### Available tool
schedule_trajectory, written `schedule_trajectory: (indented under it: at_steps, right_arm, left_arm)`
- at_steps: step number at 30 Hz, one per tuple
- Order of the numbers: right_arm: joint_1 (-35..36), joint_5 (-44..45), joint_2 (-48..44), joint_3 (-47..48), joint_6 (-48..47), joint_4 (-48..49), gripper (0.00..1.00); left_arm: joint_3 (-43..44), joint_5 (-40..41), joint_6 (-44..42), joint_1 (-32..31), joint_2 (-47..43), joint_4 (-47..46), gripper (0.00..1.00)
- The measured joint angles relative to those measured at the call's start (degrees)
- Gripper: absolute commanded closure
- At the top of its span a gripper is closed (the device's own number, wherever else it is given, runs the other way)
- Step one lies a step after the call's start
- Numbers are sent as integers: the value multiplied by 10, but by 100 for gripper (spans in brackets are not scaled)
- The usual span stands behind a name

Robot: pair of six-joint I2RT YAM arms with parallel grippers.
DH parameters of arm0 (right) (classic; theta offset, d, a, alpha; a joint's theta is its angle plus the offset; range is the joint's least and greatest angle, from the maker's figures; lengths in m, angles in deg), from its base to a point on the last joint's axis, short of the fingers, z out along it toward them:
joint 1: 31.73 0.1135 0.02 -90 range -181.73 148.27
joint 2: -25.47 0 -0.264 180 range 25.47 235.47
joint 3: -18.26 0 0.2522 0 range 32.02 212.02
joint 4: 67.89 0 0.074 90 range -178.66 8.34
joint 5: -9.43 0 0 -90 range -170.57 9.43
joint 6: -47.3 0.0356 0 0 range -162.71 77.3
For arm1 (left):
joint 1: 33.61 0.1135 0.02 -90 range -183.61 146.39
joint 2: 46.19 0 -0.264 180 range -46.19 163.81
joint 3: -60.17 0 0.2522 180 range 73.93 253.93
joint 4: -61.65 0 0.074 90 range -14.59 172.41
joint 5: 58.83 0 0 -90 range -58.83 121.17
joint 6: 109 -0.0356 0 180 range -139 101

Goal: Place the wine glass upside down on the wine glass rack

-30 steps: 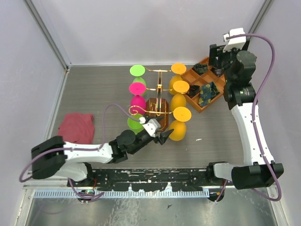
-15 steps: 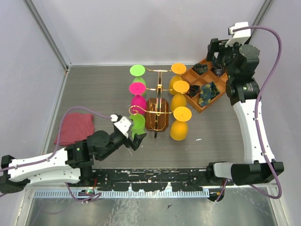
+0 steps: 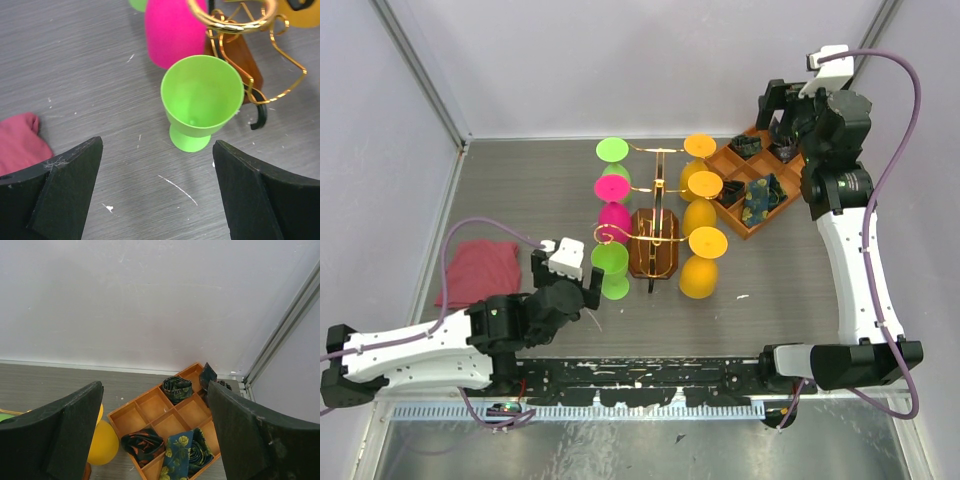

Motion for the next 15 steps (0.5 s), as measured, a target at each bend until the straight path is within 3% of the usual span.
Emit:
schedule_trajectory:
  at_steps: [6,15]
  right_arm:
    - [0,-8,0,0,9,-3,9]
    - [0,-10,0,0,9,-10,9]
  left_arm:
    - [25,31,83,38,44,29,0]
    - [42,-47,148,153,64,23,0]
